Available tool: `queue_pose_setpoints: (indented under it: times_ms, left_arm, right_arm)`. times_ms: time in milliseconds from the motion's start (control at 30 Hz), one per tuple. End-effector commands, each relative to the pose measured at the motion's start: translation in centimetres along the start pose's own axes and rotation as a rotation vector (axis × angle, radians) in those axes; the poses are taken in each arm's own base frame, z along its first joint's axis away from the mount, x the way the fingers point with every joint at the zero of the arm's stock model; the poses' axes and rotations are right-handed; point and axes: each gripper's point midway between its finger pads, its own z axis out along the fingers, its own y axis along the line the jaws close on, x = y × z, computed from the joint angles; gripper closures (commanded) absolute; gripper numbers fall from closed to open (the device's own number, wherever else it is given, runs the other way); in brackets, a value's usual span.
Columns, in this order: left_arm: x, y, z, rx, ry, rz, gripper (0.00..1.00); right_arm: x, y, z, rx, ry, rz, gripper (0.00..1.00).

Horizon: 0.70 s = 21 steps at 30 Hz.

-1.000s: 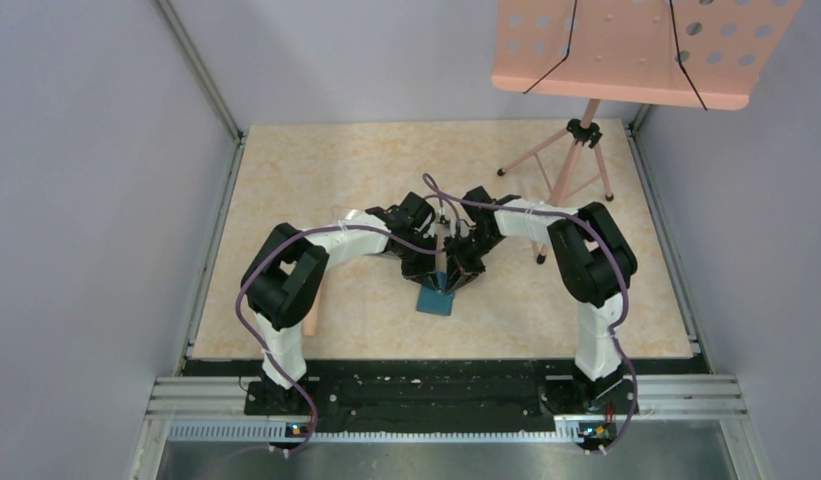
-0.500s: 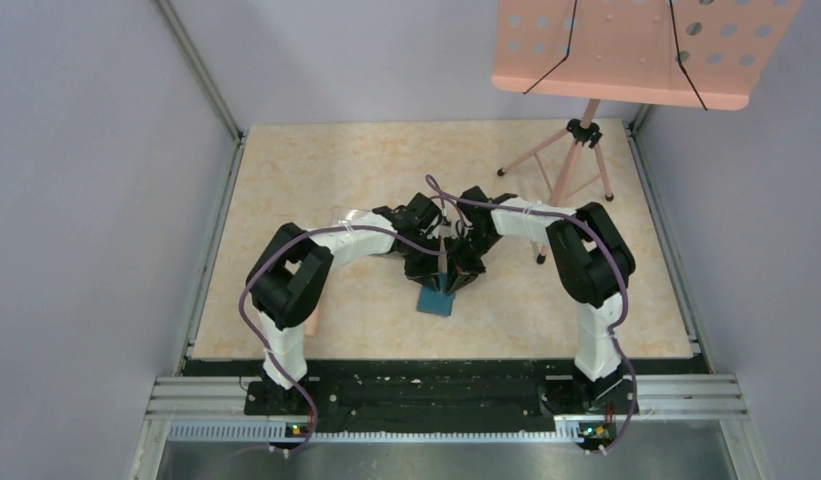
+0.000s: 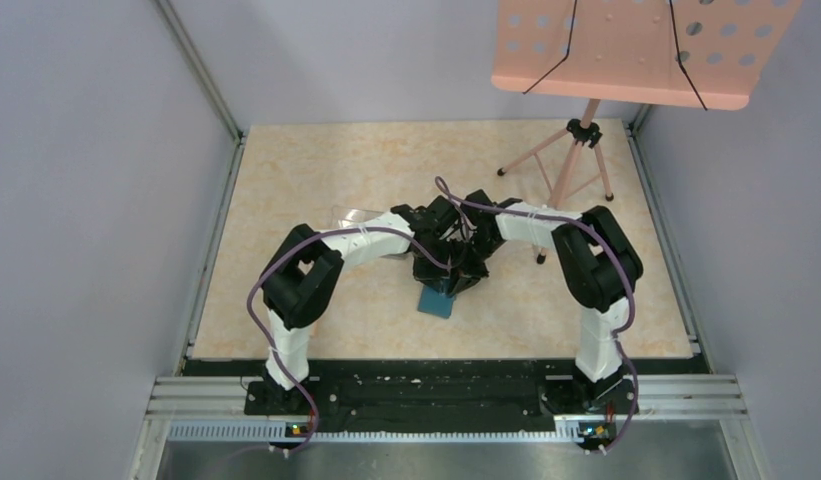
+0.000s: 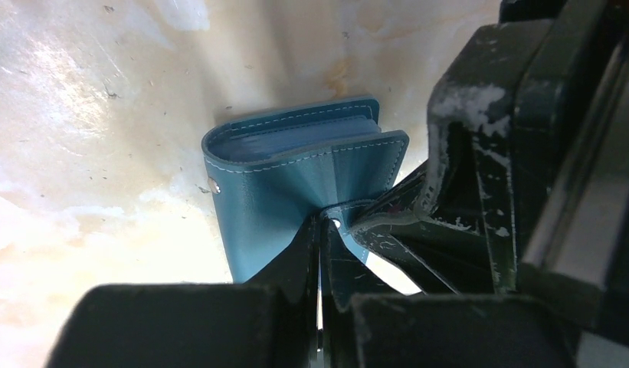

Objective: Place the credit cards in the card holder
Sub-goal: Close the card holder at the center of the board.

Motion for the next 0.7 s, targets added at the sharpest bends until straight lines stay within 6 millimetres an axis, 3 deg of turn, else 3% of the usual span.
queue_pose_setpoints:
  times_ms: [0, 200, 500, 667]
  left_arm:
    - [5.9, 1.2, 5.4, -0.096, 0.164, 0.069, 1.00]
    - [6.5, 1.7, 5.6, -0.115, 0.180, 0.057, 1.00]
    - [5.1, 0.4, 3.7, -0.031, 0.089, 0.075, 1.00]
    - [4.5, 0.4, 3.2, -0.007, 0.063, 0.061, 1.00]
  right_arm:
    - [3.5, -10.3, 3.9, 0.435, 0.065, 0.011, 1.00]
    - [3.5, -9.9, 4.1, 0.410, 0.040, -0.022, 1.00]
    - [0.9, -1.5, 1.7, 0.052, -0.122, -0.147, 1.00]
    - [-0.5, 0.3, 0.5, -0.052, -0.184, -0.125, 1.00]
